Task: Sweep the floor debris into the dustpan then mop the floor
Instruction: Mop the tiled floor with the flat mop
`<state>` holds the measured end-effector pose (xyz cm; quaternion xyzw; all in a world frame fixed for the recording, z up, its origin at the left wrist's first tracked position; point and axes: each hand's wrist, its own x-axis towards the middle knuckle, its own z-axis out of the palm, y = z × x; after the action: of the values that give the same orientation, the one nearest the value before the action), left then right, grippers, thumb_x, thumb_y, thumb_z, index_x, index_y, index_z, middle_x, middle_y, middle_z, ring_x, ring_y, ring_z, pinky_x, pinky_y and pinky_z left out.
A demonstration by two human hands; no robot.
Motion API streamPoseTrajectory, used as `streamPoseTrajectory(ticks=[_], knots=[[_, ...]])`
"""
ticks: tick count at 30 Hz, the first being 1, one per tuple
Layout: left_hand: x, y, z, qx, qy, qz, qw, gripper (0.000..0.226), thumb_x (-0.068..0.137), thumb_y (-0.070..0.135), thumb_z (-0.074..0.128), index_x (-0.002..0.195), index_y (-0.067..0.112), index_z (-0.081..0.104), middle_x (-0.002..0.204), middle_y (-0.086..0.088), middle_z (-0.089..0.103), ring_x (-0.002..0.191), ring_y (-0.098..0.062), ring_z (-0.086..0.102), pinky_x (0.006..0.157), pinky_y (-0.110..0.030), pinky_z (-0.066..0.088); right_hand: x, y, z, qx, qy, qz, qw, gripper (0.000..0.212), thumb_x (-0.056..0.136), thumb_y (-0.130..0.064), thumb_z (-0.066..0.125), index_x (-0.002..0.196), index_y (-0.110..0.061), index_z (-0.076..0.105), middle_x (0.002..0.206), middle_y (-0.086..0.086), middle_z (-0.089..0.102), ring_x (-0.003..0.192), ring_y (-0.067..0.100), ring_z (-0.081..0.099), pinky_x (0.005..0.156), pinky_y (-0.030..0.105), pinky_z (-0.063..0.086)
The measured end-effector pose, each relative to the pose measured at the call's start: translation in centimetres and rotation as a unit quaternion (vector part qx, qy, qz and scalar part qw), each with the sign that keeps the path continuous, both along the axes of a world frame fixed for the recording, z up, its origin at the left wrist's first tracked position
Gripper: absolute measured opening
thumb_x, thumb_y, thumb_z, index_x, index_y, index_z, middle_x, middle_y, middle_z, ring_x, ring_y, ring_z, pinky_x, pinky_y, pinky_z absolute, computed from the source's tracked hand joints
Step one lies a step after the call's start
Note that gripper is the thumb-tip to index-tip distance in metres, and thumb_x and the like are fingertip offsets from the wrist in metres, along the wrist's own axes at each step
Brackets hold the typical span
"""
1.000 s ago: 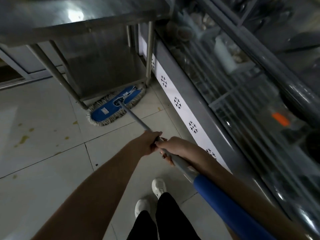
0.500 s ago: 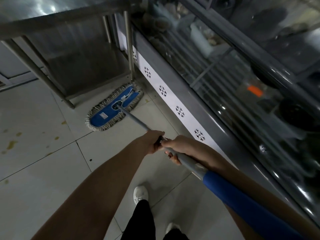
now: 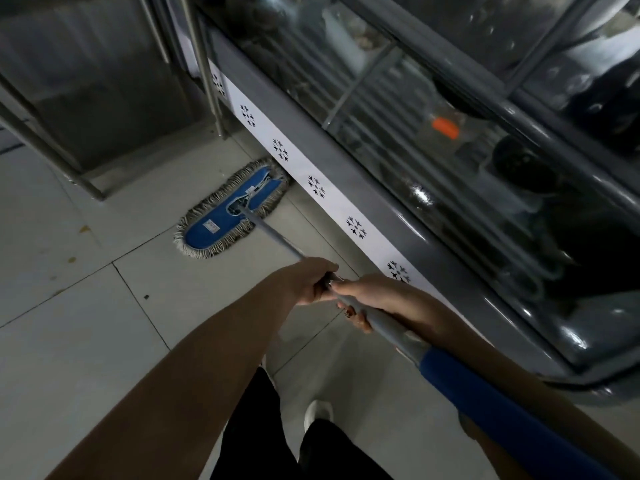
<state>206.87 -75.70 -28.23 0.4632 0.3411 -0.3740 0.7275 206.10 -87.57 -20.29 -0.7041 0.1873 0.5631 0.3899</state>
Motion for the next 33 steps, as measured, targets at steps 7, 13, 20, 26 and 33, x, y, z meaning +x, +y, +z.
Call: streamPoseTrajectory(ticks=[7, 13, 20, 26, 33], knots=[[0.3, -1.1, -0.4, 0.004, 0.003, -0.011, 1.000, 0.024, 0.100, 0.011, 0.041, 0.077, 0.005, 0.041, 0.038, -0.004, 0.051, 0.032, -0.011, 0.055, 0.037, -0.022, 0.051, 0.1, -0.9, -1.0, -0.010, 0.016, 0.004, 1.000, 0.042, 0.098, -0.042, 0.044, 0.075, -0.008, 0.042, 0.060, 0.003, 0.040, 0.023, 0.006, 0.037, 0.029, 0.012, 0.032], [3.0, 1.7, -1.0, 0.016, 0.004, -0.015, 1.000, 0.022, 0.099, 0.011, 0.043, 0.077, 0.006, 0.042, 0.038, -0.002, 0.049, 0.033, -0.011, 0.054, 0.041, -0.024, 0.054, 3.1, 2.1, -1.3, -0.020, 0.038, 0.015, 0.999, 0.045, 0.098, -0.045, 0.041, 0.072, -0.009, 0.042, 0.059, 0.001, 0.037, 0.022, 0.007, 0.035, 0.029, 0.011, 0.031], [7.1, 7.1, -1.7, 0.049, 0.008, 0.005, 0.999, 0.027, 0.098, 0.013, 0.047, 0.072, 0.007, 0.043, 0.060, -0.005, 0.042, 0.029, -0.008, 0.051, 0.035, -0.021, 0.049, 6.8, 8.1, -2.0, -0.004, 0.036, 0.008, 0.999, 0.043, 0.100, -0.041, 0.039, 0.070, -0.011, 0.041, 0.059, 0.000, 0.038, 0.023, 0.005, 0.035, 0.029, 0.012, 0.031], [11.1, 12.3, -2.4, 0.033, 0.006, 0.070, 0.997, 0.026, 0.094, 0.010, 0.053, 0.071, 0.007, 0.043, 0.046, -0.002, 0.045, 0.029, -0.008, 0.048, 0.034, -0.020, 0.048, 11.3, 13.5, -2.4, 0.004, 0.046, -0.007, 0.999, 0.042, 0.100, -0.040, 0.041, 0.070, -0.011, 0.040, 0.054, -0.001, 0.039, 0.022, 0.005, 0.036, 0.029, 0.010, 0.031], [13.9, 15.9, -4.2, 0.075, -0.019, 0.171, 0.982, 0.048, 0.092, 0.041, 0.052, 0.112, -0.002, 0.048, 0.097, -0.018, 0.062, 0.075, -0.024, 0.062, 0.059, -0.027, 0.056, 14.3, 16.7, -2.4, 0.009, 0.065, 0.008, 0.998, 0.042, 0.092, -0.037, 0.058, 0.063, -0.013, 0.040, 0.033, -0.005, 0.042, 0.023, 0.005, 0.039, 0.033, 0.008, 0.035]])
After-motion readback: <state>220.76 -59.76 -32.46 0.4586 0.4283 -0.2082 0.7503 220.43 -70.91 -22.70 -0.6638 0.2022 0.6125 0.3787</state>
